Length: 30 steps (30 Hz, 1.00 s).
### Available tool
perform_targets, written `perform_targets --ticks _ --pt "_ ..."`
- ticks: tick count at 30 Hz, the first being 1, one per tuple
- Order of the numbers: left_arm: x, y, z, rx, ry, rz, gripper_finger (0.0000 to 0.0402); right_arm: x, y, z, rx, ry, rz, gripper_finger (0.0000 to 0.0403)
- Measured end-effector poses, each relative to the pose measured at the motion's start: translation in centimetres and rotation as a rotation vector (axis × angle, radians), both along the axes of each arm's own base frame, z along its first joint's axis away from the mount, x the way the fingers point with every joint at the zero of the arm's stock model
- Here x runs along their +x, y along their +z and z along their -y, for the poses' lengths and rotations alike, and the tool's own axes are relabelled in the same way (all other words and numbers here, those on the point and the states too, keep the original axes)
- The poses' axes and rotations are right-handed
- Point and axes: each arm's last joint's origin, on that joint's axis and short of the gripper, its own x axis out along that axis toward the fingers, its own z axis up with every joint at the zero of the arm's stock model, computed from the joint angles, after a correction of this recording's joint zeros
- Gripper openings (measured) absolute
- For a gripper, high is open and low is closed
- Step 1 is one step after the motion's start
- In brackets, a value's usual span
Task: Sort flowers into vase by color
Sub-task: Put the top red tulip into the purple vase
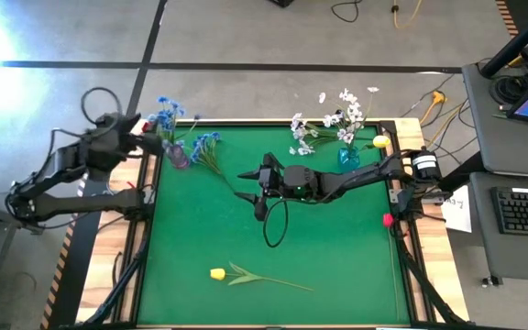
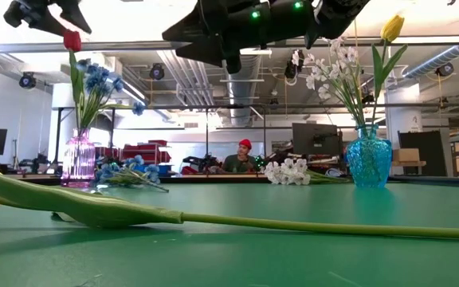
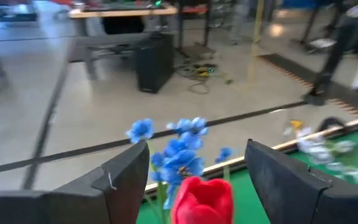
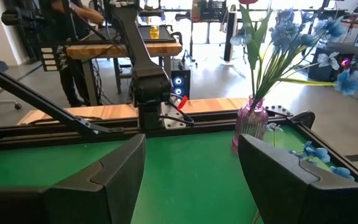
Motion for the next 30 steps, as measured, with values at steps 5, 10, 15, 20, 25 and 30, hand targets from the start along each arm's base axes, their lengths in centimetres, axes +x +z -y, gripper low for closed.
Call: perform_targets --ticks 5,10,15,20,25,30 --pt "-1.6 1.3 0.5 0.034 -0.016 0.057 0.0254 0.0 0.0 0.0 -0.009 0.001 -0.001 0.0249" --pt "-1.5 1.7 0.5 0.061 -0.014 0.094 0.0254 0.0 0.0 0.0 -0.014 0.001 -0.002 0.0249" --pt "-0.3 1.1 0.0 0.064 0.035 0.027 0.0247 0.0 0.0 0.0 -0.01 0.001 -0.001 0.0249" --pt "1.4 -0.7 -0.6 0.049 0.095 -0.065 0.0239 0.0 0.0 0.0 -0.009 0.001 -0.001 0.0249" --pt "1.9 -1.8 -0.8 0.018 0.134 -0.101 0.0237 0.0 0.0 0.0 0.001 0.0 -0.002 0.0249" --pt "1.7 -3.0 -0.8 -0.035 0.187 -0.149 0.0237 0.0 -0.2 0.0 0.001 0.0 -0.019 0.0249"
